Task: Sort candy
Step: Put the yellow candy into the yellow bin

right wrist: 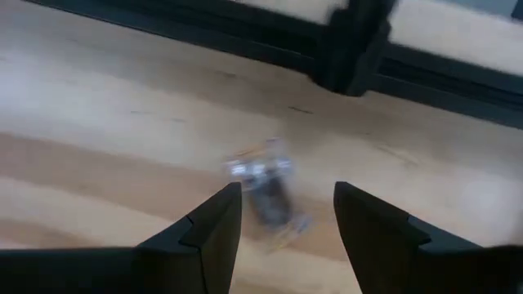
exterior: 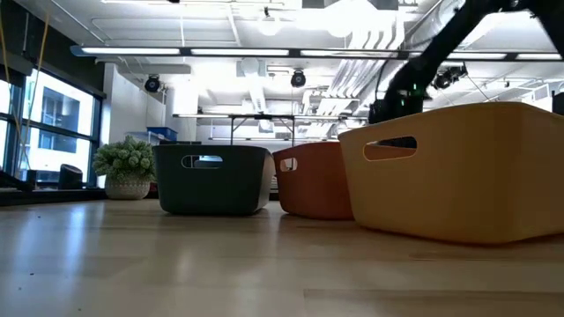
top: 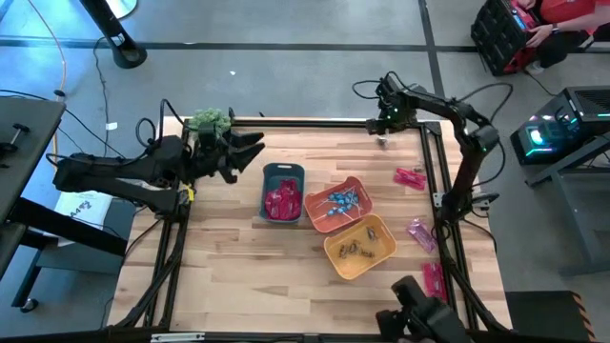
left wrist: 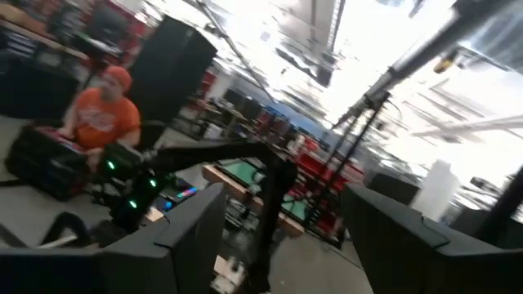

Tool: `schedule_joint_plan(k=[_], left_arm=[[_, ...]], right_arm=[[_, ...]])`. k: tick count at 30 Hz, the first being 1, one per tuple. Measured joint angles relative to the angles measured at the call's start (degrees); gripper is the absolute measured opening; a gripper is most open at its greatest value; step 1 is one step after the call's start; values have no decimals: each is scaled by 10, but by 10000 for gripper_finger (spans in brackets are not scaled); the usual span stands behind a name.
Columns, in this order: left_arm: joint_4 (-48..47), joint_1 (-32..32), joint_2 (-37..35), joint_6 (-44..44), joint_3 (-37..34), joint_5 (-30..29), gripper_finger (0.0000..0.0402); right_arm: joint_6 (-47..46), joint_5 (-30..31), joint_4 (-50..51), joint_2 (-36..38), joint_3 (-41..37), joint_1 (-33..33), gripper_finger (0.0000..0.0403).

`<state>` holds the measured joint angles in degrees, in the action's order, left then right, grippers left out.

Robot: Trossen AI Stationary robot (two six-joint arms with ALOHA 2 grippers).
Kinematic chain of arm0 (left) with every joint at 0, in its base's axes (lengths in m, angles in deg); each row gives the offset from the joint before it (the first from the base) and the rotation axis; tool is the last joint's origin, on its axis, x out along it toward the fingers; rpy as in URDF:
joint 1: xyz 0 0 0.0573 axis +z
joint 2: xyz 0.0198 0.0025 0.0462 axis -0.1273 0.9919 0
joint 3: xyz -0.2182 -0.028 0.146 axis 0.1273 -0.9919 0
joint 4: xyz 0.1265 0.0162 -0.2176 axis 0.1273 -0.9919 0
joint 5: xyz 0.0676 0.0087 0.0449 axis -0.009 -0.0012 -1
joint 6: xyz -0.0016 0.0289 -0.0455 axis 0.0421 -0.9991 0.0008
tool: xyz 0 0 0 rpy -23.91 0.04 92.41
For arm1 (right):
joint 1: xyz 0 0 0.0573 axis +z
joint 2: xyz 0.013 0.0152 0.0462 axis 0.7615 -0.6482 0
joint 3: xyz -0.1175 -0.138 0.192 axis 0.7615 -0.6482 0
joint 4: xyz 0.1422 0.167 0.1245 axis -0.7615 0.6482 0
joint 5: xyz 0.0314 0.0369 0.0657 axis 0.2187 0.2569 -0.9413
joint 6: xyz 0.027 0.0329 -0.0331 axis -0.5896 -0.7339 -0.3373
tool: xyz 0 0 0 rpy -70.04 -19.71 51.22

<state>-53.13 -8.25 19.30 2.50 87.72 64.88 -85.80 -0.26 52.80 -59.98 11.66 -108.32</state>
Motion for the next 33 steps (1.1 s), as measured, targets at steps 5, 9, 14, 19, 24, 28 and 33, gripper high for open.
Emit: schedule_joint_plan(k=[5, 9, 14, 19, 24, 28, 33], left_arm=[[-1, 23, 0, 0, 0, -20, 239], [-4, 38, 0, 0, 0, -8, 239], [-13, 51, 0, -1, 0, -2, 239], [-26, 68, 0, -6, 0, 26, 239], [-32, 82, 0, -27, 0, 37, 239], [-31, 98, -11, -53, 0, 52, 239], [-32, 122, -34, -76, 0, 78, 239]], right_arm=[[40, -9, -3, -44, 1, -19, 190], [87, -31, -3, -61, 1, -11, 190], [114, -3, 2, -65, 2, 3, 190], [138, 6, 16, -66, 2, 17, 183], [137, 24, 36, -66, 2, 35, 107], [126, 24, 47, -58, 0, 48, 17], [112, 26, 68, -15, -2, 58, 10]])
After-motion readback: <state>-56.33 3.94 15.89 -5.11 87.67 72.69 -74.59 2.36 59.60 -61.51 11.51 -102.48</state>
